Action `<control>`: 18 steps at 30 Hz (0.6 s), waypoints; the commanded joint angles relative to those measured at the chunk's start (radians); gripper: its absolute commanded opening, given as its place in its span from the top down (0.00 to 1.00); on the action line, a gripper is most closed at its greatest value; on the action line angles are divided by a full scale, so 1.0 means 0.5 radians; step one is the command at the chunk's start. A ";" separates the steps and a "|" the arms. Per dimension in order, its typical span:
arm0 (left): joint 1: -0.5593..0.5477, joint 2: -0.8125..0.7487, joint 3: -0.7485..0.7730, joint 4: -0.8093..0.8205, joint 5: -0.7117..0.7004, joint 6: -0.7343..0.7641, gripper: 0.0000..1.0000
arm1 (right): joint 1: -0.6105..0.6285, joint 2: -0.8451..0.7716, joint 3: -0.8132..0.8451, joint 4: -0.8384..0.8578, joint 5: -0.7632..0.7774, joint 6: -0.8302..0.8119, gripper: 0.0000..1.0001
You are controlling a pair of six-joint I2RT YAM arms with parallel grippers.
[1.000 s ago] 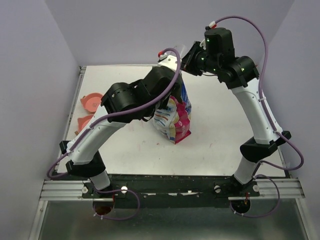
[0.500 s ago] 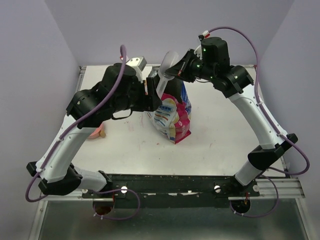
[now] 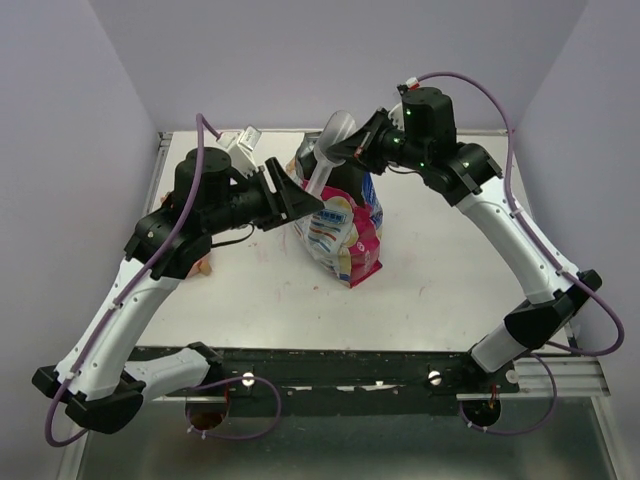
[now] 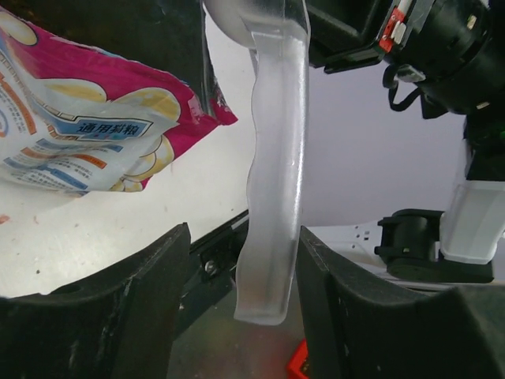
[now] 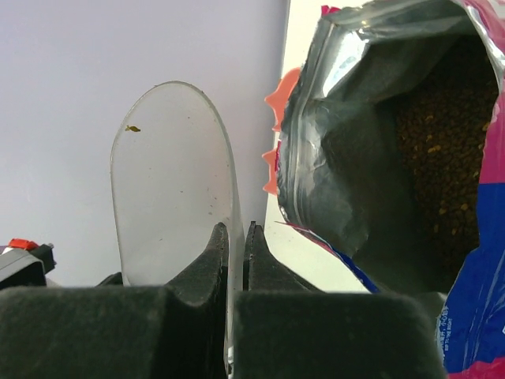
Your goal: Serve the pet food
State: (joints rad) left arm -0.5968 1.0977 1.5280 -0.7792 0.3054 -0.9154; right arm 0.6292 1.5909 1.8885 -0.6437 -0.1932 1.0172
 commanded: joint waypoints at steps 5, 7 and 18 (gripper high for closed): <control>0.037 -0.002 -0.111 0.442 0.141 -0.225 0.49 | -0.001 -0.132 -0.111 0.149 -0.107 0.202 1.00; 0.037 -0.008 -0.099 0.442 0.110 -0.225 0.54 | -0.004 -0.151 -0.163 0.162 -0.108 0.217 1.00; 0.037 -0.048 -0.160 0.527 0.052 -0.283 0.68 | 0.002 -0.212 -0.273 0.211 -0.049 0.313 1.00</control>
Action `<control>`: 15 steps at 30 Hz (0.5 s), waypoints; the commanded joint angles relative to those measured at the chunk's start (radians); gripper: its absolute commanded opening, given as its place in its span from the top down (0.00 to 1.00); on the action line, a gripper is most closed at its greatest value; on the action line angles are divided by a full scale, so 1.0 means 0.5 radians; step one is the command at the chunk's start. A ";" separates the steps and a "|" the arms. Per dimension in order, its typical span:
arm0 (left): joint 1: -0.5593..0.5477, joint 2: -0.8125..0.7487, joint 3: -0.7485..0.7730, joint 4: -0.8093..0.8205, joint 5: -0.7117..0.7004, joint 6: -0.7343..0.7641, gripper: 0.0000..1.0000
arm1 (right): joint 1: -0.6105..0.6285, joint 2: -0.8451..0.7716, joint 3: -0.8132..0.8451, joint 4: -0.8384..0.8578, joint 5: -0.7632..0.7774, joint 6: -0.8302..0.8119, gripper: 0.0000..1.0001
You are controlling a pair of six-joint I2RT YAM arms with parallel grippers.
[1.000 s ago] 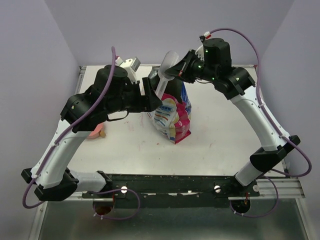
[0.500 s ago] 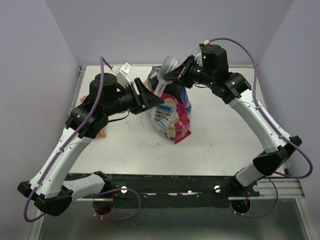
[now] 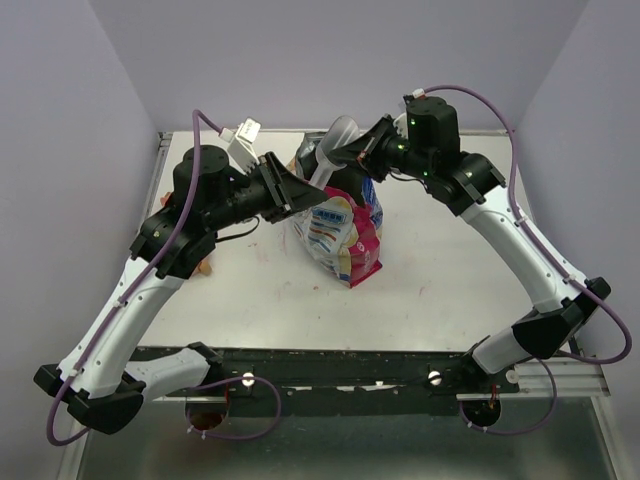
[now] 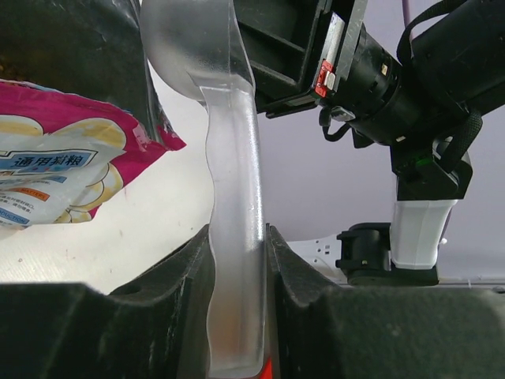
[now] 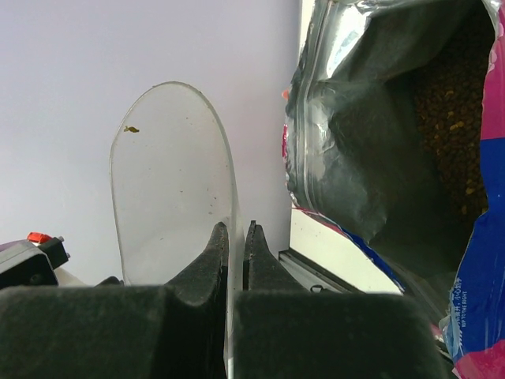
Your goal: Serve the pet food
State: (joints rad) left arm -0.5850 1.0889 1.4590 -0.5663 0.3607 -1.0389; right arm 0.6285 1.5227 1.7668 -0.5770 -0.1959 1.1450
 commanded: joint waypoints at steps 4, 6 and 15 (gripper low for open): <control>0.013 -0.012 -0.010 0.102 -0.062 -0.027 0.63 | 0.001 -0.076 -0.054 0.086 -0.087 0.051 1.00; 0.023 0.006 0.003 0.108 -0.050 -0.021 0.63 | 0.001 -0.085 -0.076 0.098 -0.096 0.045 1.00; 0.053 0.089 0.076 0.105 0.006 0.032 0.67 | 0.004 -0.088 -0.076 0.114 -0.133 0.005 1.00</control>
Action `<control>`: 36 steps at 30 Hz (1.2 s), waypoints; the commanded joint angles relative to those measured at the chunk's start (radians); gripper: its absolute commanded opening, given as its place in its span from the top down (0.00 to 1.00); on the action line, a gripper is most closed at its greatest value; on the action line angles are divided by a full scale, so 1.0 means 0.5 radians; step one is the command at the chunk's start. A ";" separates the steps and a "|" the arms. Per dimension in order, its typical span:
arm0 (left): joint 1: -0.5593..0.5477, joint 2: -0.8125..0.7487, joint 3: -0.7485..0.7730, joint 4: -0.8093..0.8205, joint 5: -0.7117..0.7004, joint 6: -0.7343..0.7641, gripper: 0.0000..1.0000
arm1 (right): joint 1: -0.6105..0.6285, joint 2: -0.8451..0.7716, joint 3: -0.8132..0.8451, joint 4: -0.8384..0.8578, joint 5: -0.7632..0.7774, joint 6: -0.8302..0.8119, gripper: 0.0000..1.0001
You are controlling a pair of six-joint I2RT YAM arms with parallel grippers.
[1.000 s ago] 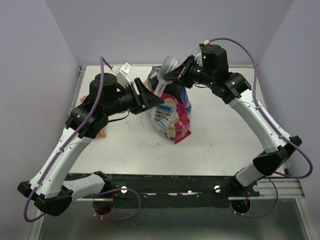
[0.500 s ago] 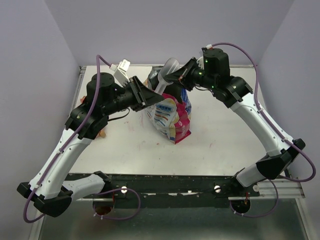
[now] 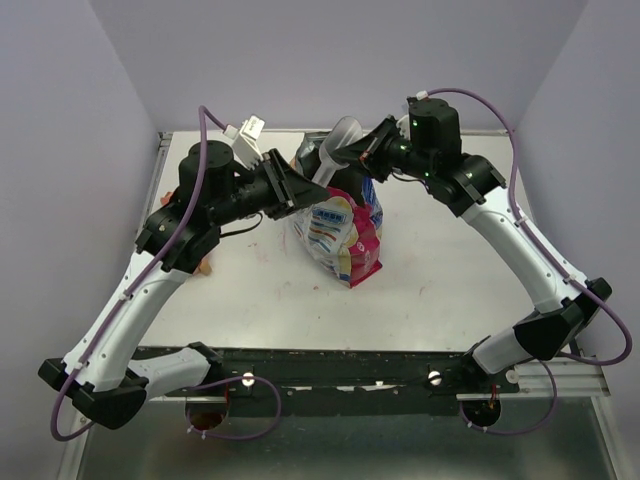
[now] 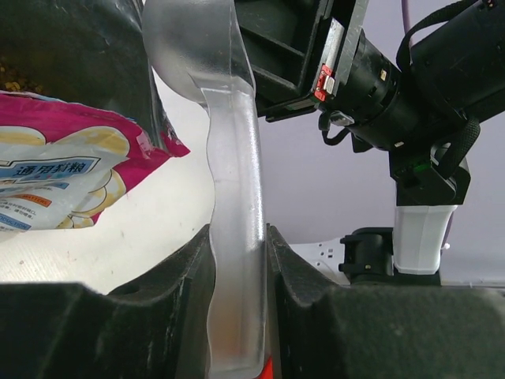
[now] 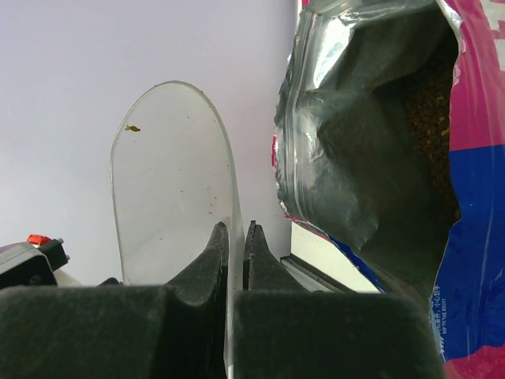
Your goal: Serve the pet food
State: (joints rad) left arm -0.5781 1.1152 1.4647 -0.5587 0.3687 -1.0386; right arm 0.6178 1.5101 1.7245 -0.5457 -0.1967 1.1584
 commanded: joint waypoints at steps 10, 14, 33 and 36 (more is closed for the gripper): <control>0.058 0.012 0.047 0.059 0.017 0.046 0.52 | 0.022 -0.066 0.009 0.042 -0.119 -0.040 1.00; 0.058 0.012 0.025 0.059 0.048 0.037 0.54 | 0.022 -0.060 0.009 0.042 -0.113 -0.040 1.00; 0.024 0.141 0.175 -0.174 0.073 0.138 0.53 | 0.022 0.005 0.137 -0.163 0.010 -0.108 1.00; 0.018 0.165 0.200 -0.168 0.079 0.141 0.54 | 0.022 0.017 0.156 -0.191 0.028 -0.114 1.00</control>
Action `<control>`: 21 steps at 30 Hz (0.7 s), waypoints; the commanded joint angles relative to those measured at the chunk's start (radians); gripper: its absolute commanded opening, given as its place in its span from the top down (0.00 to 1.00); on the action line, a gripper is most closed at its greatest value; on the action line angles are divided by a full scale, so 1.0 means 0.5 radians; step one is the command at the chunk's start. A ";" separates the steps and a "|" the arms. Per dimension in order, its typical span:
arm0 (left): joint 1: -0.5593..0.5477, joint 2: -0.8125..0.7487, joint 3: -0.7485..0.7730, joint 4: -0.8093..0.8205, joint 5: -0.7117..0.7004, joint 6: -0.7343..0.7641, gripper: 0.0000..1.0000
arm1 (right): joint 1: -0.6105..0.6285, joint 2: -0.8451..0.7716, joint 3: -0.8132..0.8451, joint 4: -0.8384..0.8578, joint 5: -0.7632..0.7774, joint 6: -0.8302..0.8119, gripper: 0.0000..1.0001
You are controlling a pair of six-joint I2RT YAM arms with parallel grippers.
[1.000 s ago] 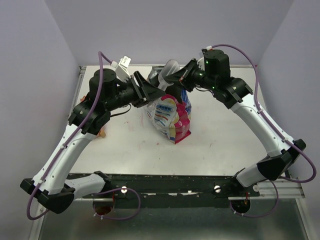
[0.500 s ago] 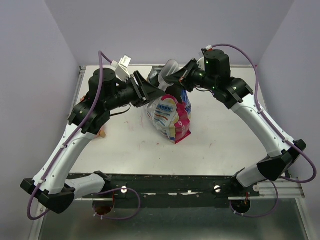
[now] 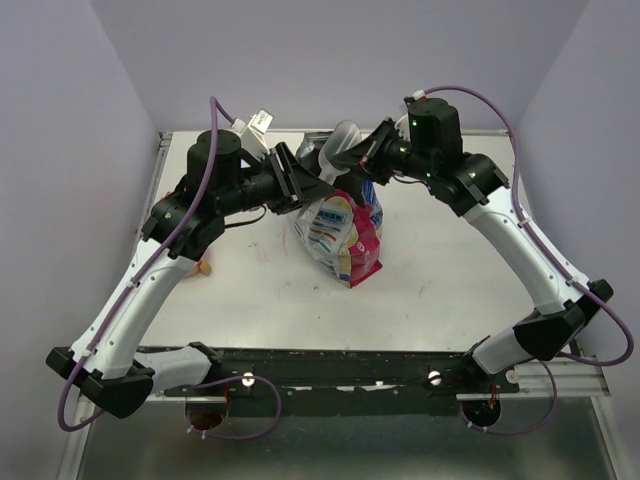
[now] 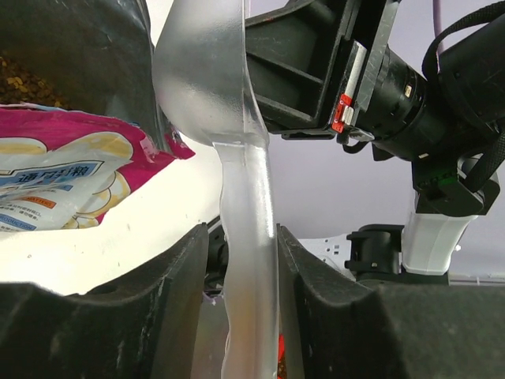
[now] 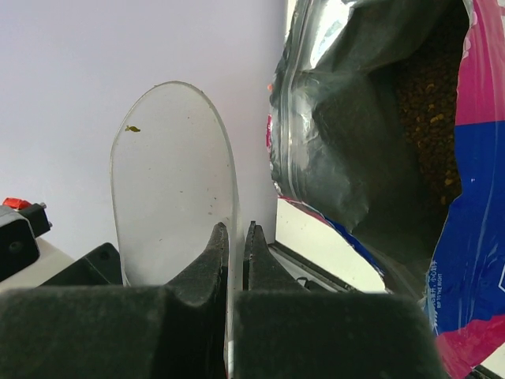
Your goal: Serve the pet food
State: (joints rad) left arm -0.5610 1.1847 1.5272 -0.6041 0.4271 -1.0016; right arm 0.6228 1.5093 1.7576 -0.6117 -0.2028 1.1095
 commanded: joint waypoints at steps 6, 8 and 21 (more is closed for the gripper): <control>-0.041 0.073 0.130 -0.074 -0.010 0.080 0.59 | 0.012 0.058 0.151 -0.114 0.083 -0.019 1.00; -0.041 0.076 0.130 -0.074 0.002 0.086 0.61 | 0.012 0.065 0.166 -0.133 0.099 -0.022 1.00; -0.038 0.110 0.219 -0.166 -0.050 0.168 0.95 | 0.015 0.040 0.151 -0.117 0.093 -0.099 0.90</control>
State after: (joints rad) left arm -0.5781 1.2308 1.5932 -0.6411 0.4316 -0.9642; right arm 0.6228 1.5406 1.8149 -0.6636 -0.1692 1.1004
